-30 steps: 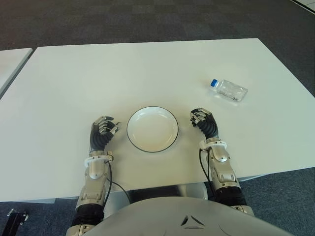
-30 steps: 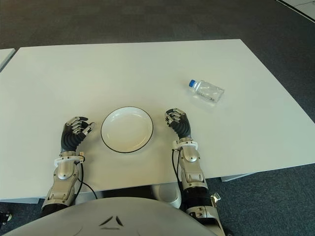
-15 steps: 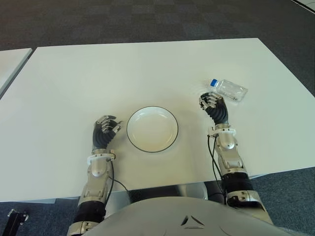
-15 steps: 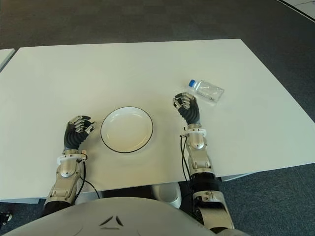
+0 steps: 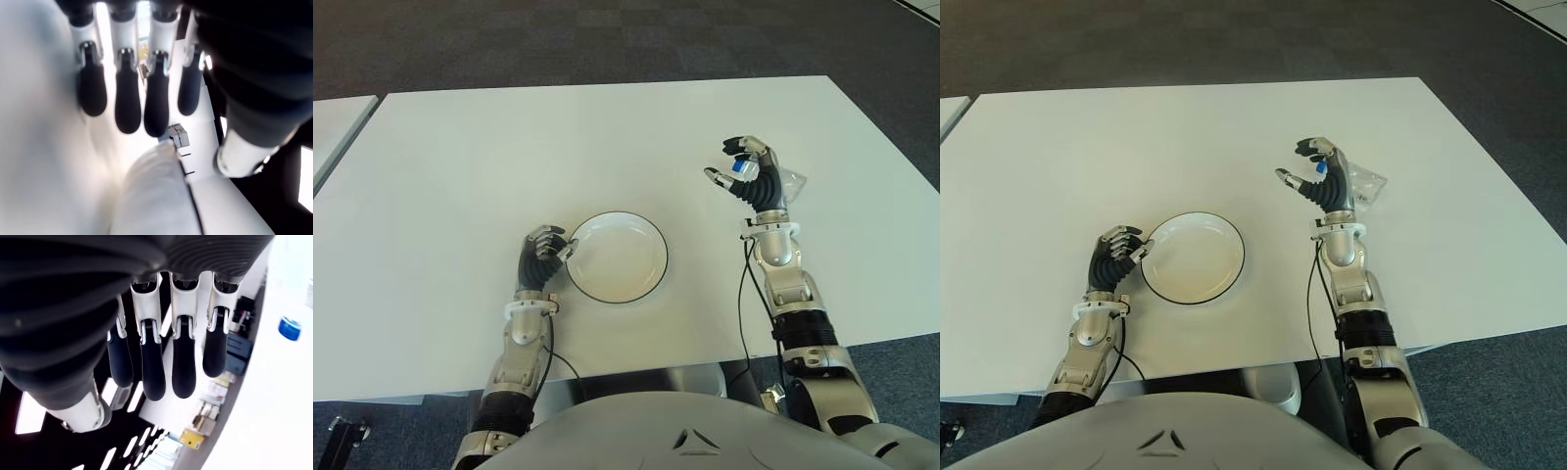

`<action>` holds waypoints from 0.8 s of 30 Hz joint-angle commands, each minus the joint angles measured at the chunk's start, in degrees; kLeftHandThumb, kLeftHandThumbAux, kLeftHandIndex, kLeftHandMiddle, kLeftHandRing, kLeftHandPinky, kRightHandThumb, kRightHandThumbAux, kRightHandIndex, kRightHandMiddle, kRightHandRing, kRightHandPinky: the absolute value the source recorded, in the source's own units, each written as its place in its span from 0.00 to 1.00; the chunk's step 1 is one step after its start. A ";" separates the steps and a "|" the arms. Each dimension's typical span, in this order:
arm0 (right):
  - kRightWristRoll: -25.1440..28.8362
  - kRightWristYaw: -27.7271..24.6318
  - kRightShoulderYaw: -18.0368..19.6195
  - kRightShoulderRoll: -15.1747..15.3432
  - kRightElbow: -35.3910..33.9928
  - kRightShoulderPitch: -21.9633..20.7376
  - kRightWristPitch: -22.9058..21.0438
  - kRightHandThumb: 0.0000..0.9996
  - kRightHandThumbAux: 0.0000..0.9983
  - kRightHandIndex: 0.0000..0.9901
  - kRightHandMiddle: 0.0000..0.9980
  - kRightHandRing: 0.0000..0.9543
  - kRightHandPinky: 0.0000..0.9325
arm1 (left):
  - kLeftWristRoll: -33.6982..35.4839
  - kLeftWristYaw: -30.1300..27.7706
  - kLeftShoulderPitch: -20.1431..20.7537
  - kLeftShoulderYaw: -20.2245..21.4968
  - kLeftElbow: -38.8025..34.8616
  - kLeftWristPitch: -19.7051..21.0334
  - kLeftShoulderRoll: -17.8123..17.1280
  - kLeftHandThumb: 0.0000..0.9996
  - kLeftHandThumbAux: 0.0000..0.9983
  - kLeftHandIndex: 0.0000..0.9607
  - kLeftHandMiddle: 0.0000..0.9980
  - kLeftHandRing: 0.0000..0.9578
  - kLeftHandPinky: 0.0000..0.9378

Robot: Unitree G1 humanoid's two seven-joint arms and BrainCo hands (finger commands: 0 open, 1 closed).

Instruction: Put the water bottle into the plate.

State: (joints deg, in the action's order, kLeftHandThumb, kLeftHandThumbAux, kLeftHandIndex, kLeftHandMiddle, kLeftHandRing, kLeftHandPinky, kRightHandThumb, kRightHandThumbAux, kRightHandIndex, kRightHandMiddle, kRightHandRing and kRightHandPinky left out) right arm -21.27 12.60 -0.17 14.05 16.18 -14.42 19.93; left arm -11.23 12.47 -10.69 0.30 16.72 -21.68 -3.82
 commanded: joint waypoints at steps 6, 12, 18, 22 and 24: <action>-9.20 4.47 -1.53 8.80 7.39 -7.74 -0.44 0.35 0.64 0.14 0.12 0.10 0.08 | -0.82 -1.52 0.89 -3.08 3.07 -1.86 0.05 0.71 0.72 0.45 0.58 0.63 0.61; -10.05 3.05 -1.83 10.58 7.48 -10.47 -4.67 0.32 0.59 0.02 0.03 0.02 0.01 | -0.74 -1.75 0.98 -3.88 3.68 -2.42 0.22 0.71 0.72 0.45 0.59 0.63 0.63; -12.08 1.41 -3.32 12.57 9.43 -14.33 -9.55 0.39 0.54 0.00 0.00 0.00 0.00 | -0.03 -2.31 1.12 -4.47 4.24 -2.21 0.44 0.71 0.72 0.45 0.60 0.64 0.64; -14.65 0.08 -5.34 14.69 13.83 -17.71 -13.67 0.45 0.49 0.00 0.00 0.00 0.00 | 1.09 -3.33 1.10 -4.41 4.37 -1.86 0.92 0.71 0.72 0.45 0.59 0.63 0.62; -15.73 -0.39 -6.34 15.87 16.93 -19.31 -15.22 0.47 0.46 0.00 0.00 0.00 0.00 | 1.23 -3.47 1.10 -4.32 4.51 -2.15 1.10 0.70 0.72 0.45 0.58 0.63 0.61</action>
State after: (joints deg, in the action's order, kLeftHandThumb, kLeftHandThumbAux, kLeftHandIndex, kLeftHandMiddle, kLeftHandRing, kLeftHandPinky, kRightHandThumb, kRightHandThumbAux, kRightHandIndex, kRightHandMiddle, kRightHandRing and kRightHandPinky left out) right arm -35.01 13.46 -4.95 28.18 28.71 -31.46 7.72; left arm -10.64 10.29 -9.55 -3.56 19.75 -24.79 -3.17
